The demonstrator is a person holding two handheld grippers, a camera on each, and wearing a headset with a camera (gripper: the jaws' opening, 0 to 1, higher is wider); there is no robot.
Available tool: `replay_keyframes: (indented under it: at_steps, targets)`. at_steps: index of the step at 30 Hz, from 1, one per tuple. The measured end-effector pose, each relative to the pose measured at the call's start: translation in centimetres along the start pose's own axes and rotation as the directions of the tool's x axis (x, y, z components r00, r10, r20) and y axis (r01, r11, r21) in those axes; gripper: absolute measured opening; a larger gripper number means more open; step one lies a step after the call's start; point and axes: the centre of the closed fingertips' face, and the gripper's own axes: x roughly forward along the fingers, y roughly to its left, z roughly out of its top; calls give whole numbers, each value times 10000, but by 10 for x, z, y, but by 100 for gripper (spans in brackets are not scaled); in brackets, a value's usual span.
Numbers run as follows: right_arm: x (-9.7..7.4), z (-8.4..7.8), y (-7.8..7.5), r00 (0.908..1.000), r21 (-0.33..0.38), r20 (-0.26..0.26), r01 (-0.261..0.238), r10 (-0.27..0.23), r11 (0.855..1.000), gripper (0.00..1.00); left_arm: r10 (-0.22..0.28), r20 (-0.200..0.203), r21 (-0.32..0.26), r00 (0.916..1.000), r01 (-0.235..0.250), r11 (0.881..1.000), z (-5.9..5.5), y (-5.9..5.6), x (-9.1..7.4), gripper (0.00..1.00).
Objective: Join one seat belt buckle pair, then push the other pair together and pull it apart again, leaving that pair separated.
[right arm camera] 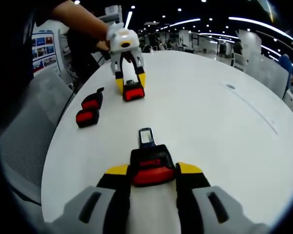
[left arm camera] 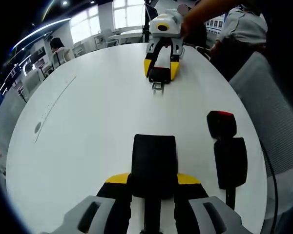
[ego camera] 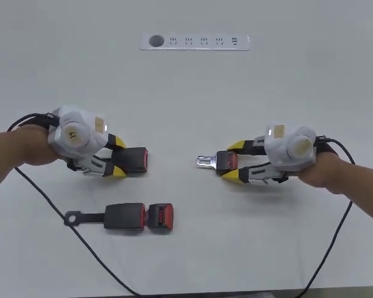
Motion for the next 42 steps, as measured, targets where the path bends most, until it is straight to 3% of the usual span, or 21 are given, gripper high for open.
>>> replay_keyframes:
  at_steps: [19,27,31,33,37,39,42]
  targets:
    - [-18,-10,2,9999,231,-121,122,-119,9997,37,13,-53,2,10000,-13,10000,1,0,0,34]
    - [-16,-14,-1,9987,-300,-470,204,-218,9993,38,113,-178,-348,9998,-119,9993,0,0,1,36]
    - [-16,-12,0,9990,-186,-388,205,-212,9996,46,-157,-31,-806,9999,153,9966,4,-9,1,49]
    - [-18,-3,0,9996,118,-80,278,-277,9995,55,24,-21,-1078,10000,-26,9942,5,-6,0,55]
    - [-16,1,-8,9974,177,151,701,-704,9974,70,286,553,-1503,9981,-200,9884,17,-1,-5,68]
    - [-16,2,-10,9958,178,158,895,-898,9958,73,563,656,-1661,9963,-448,9851,20,5,-8,71]
    - [-19,6,-16,9903,486,240,1356,-1369,9896,73,887,1064,-2354,9904,-616,9699,28,10,-14,77]
